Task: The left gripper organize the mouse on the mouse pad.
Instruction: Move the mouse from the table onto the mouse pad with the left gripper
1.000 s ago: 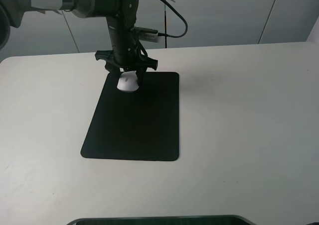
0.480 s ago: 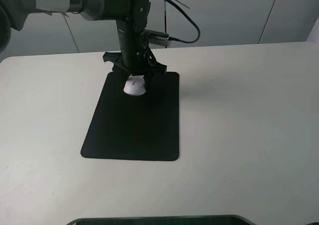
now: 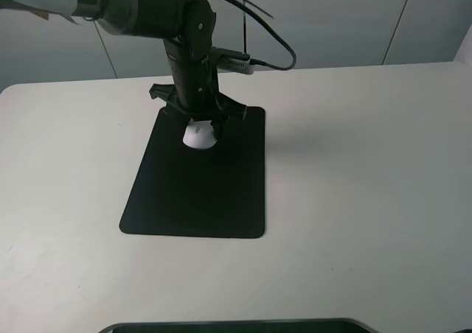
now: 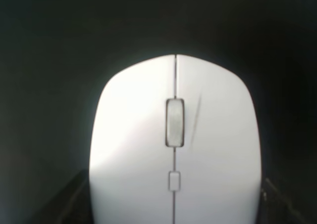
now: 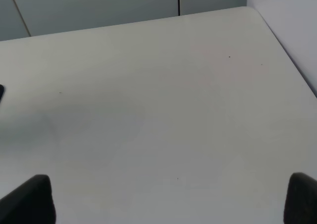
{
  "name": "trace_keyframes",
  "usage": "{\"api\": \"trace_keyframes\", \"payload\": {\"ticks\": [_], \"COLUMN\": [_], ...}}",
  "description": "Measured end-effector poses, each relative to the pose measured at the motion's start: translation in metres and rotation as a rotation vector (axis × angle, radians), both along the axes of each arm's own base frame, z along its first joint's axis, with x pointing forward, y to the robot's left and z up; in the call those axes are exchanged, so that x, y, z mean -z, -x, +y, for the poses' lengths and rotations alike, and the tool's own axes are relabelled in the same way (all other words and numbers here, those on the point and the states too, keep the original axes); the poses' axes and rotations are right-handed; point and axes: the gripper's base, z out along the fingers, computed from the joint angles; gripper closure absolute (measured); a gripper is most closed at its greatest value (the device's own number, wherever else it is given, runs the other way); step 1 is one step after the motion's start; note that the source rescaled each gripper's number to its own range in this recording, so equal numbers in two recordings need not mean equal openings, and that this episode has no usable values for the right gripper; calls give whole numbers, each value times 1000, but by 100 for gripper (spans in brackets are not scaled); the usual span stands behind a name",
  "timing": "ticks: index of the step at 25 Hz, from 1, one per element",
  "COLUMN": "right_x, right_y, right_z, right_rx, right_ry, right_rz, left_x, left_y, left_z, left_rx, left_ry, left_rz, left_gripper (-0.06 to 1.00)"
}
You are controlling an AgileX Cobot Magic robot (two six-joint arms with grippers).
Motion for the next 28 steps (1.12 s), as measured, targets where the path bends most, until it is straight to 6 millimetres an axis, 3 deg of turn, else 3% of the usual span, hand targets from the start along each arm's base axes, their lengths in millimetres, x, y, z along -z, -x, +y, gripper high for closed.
{"api": "trace_keyframes", "payload": {"ticks": [11, 28], "right_x": [0, 0], "right_y": [0, 0], "right_z": [0, 0], "right_rx": [0, 0], "right_ry": [0, 0], "right_rz": [0, 0], "left_x": [21, 27], "left_y": [16, 15], "left_z": [-4, 0], "left_rx": [40, 52], "left_ry": [-16, -28], "left_rz": [10, -44], "left_gripper": [94, 94]}}
